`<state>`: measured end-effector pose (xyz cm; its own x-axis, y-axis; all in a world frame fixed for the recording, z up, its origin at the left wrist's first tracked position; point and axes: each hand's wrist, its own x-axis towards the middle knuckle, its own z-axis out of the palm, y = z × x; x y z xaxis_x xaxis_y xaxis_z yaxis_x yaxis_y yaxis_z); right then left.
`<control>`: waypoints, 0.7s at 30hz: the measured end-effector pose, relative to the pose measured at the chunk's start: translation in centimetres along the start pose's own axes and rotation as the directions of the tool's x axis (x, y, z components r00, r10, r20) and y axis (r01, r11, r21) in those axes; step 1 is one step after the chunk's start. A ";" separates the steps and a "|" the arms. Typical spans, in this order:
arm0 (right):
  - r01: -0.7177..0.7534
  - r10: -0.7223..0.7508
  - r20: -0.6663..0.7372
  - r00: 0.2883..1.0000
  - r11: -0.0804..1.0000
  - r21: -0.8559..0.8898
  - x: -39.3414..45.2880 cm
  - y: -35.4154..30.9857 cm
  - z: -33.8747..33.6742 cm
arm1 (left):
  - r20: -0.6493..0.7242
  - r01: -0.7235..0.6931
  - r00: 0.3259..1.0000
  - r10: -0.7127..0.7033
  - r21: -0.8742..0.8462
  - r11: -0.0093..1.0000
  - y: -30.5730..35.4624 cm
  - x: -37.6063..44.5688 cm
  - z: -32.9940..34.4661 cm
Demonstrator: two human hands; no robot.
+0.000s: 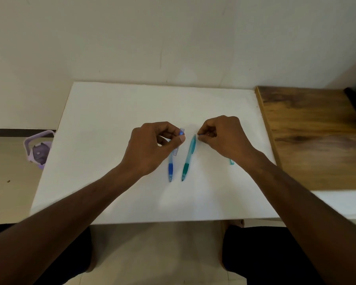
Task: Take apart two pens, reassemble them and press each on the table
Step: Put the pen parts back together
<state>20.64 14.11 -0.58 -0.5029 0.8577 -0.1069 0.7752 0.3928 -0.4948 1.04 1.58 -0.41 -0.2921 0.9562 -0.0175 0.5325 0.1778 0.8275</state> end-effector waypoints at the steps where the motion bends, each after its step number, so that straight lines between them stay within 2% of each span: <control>1: -0.014 0.017 -0.019 1.000 0.992 0.127 -0.1 -0.3 -0.1 | 0.002 -0.004 1.000 0.004 0.013 1.000 0.0 0.0 0.0; 4: -0.027 0.036 -0.009 0.999 0.866 0.499 -0.4 -1.4 -0.7 | 0.020 -0.013 1.000 0.011 0.052 0.999 0.1 0.0 0.1; 6: 0.003 -0.009 0.007 1.000 0.814 0.581 -0.7 -1.9 -0.8 | 0.036 -0.020 0.999 0.018 0.067 0.998 0.0 0.0 0.2; 11: 0.027 -0.060 0.035 0.998 0.804 0.594 -1.0 -2.1 -0.8 | 0.044 -0.032 0.999 0.028 0.094 0.995 -0.3 0.1 0.4; 21: 0.007 -0.085 0.130 0.988 0.861 0.508 -0.7 -1.4 -1.8 | 0.055 -0.062 0.997 0.054 0.153 0.986 0.2 0.2 0.1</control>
<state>20.60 13.53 1.77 -0.6119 0.7712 -0.1756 0.4697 0.1757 -0.8652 1.19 1.80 -0.30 -0.2190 0.9757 -0.0038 0.6647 0.1520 0.7315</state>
